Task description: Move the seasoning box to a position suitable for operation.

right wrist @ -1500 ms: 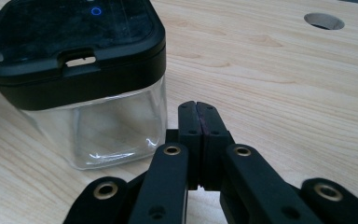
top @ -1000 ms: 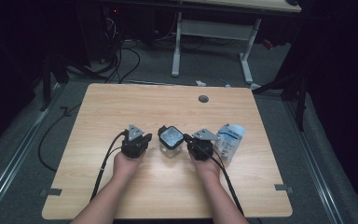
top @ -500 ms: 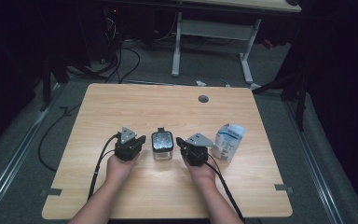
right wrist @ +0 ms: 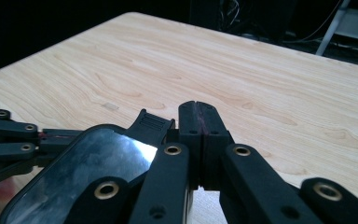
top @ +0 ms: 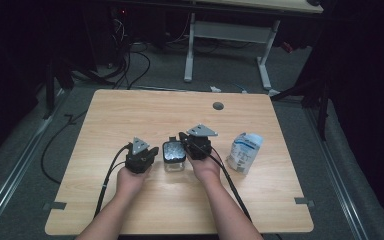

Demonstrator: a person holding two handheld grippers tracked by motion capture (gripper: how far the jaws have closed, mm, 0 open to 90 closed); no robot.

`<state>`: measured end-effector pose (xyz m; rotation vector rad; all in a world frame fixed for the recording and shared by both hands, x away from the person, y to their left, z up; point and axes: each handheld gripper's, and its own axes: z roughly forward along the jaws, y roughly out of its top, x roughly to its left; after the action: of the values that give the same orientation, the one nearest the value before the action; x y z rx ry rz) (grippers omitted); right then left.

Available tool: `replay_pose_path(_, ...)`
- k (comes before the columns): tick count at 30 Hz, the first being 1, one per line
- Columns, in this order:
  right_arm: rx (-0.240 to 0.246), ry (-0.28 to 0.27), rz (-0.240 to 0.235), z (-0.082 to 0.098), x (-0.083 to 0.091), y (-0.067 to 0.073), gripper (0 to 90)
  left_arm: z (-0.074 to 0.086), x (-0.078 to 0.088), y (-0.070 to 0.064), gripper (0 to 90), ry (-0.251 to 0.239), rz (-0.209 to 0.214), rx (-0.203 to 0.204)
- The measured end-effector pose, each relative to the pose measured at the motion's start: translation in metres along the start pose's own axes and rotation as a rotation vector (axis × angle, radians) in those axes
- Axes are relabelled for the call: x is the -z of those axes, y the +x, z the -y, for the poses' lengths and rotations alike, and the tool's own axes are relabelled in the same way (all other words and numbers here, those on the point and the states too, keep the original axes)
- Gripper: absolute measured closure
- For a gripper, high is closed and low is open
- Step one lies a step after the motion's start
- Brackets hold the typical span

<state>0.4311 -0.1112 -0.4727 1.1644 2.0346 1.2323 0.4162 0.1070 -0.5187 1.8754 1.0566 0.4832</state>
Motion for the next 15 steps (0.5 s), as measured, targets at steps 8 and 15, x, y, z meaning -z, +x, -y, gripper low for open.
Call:
replay_pose_path(8,0.008,0.016,-0.036,0.001,-0.001,0.007,90.0,0.003,0.007,0.004,90.0,-0.008,-0.003,0.004)
replay_pose_path(15,0.031,0.002,-0.062,0.011,0.016,0.021,90.0,0.011,0.018,-0.002,90.0,-0.002,0.020,-0.013)
